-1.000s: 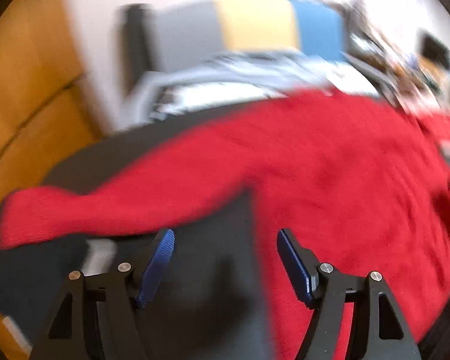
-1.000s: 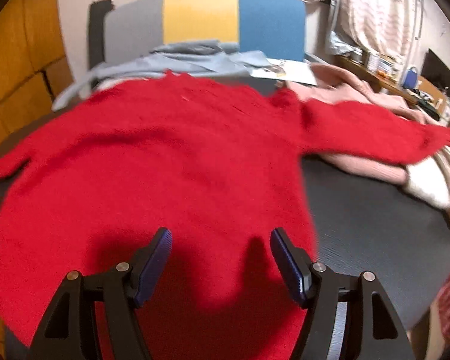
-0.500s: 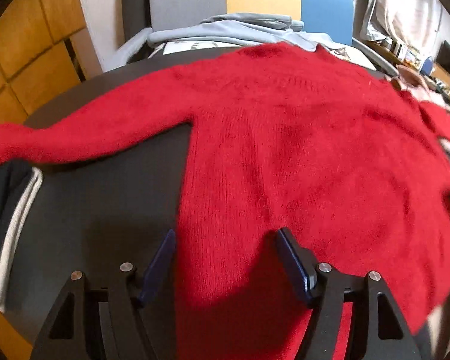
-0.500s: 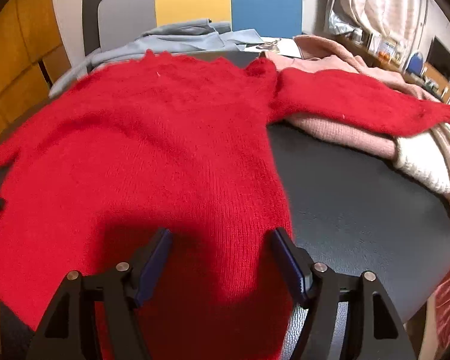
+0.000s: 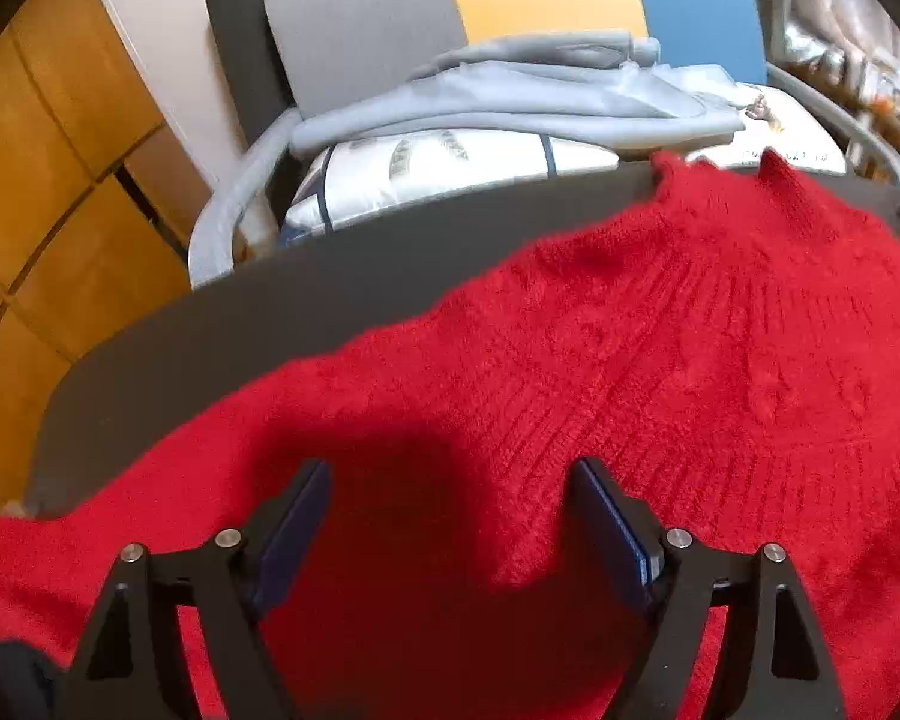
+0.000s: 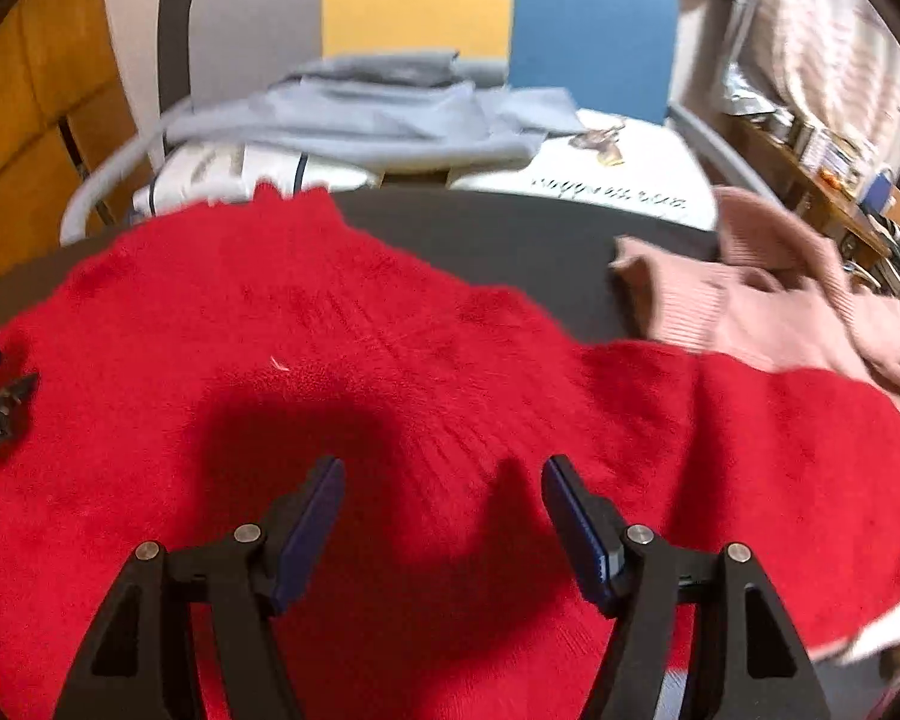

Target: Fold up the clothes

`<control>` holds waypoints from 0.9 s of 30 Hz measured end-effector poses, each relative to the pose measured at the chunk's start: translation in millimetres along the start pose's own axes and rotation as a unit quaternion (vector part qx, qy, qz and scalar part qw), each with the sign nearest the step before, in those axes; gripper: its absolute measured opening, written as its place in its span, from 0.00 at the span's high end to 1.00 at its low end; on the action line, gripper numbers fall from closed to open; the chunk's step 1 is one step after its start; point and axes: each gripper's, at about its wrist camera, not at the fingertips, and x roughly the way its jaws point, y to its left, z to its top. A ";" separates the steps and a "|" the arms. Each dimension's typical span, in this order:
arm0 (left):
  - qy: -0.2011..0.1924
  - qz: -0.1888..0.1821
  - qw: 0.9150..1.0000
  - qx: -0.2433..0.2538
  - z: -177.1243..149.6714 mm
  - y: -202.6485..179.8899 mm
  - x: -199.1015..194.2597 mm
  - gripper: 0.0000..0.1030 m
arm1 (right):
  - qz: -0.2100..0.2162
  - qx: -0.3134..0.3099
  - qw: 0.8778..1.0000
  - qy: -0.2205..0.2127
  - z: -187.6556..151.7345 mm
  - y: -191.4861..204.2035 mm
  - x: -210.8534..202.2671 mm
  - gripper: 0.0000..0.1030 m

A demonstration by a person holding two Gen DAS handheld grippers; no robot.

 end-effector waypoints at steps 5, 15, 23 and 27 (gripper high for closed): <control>-0.014 0.035 0.999 -0.030 -13.5 35.8 12.0 0.01 | 0.024 0.013 0.999 -0.018 12.1 14.5 25.9 0.26; -0.001 0.042 0.998 -0.051 -19.0 48.9 -2.4 0.01 | 0.073 -0.027 0.996 -0.033 0.9 43.6 4.2 0.30; -0.015 -0.067 0.997 -0.036 -41.8 -9.3 -57.5 0.01 | 0.118 -0.058 0.991 -0.039 -13.5 66.7 -19.2 0.38; -0.017 -0.121 0.992 -0.006 -65.1 -45.8 -84.8 0.01 | 0.104 -0.062 0.992 -0.033 -0.4 76.8 -5.0 0.38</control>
